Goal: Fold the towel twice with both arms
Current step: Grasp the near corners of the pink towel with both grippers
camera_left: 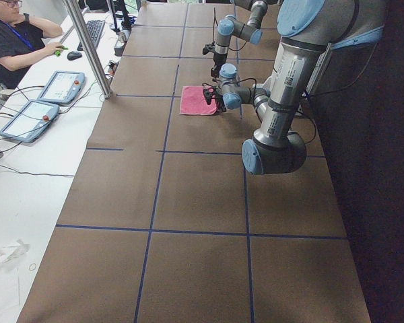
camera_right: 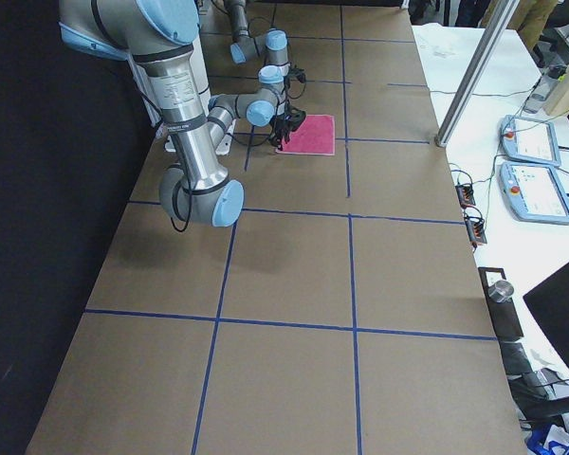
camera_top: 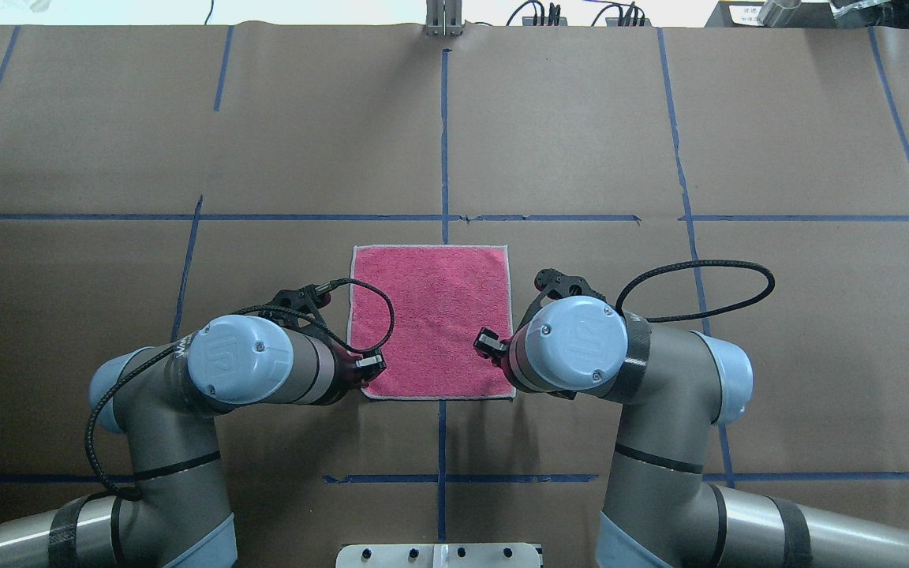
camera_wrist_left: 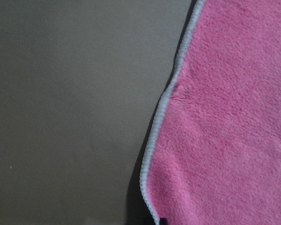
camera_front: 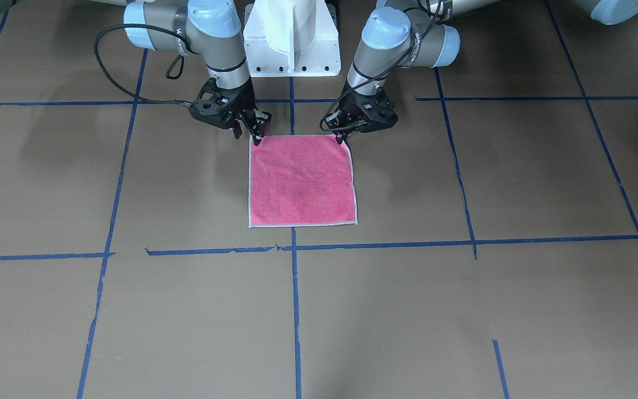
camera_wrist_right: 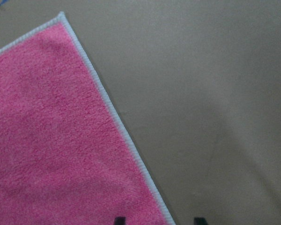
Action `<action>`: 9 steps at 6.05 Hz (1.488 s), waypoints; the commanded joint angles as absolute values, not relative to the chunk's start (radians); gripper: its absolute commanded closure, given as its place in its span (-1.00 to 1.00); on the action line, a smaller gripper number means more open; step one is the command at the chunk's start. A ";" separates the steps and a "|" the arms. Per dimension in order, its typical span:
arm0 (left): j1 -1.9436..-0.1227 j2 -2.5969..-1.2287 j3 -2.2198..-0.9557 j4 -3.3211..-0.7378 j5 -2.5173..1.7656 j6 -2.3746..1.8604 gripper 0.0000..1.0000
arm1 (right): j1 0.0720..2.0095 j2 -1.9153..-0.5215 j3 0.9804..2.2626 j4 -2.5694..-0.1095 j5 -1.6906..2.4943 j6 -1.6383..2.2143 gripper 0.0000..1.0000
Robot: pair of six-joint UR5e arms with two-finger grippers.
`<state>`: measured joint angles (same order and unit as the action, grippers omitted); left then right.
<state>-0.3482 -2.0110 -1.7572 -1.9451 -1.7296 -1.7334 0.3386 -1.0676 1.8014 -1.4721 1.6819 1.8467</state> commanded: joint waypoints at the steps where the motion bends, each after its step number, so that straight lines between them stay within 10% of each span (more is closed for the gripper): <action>1: -0.348 -2.011 -1.761 -1.945 -1.732 -1.733 0.92 | 0.308 -1.065 1.759 -1.440 1.652 1.868 -0.17; 4: -0.348 -2.011 -1.761 -1.945 -1.730 -1.733 0.92 | 0.285 -1.066 1.761 -1.440 1.631 1.899 -0.07; 6: -0.348 -2.010 -1.761 -1.945 -1.729 -1.732 0.92 | 0.285 -1.068 1.766 -1.440 1.631 1.896 0.94; 9: -0.348 -2.016 -1.761 -1.944 -1.738 -1.730 0.92 | 0.308 -1.071 1.799 -1.443 1.637 1.879 0.98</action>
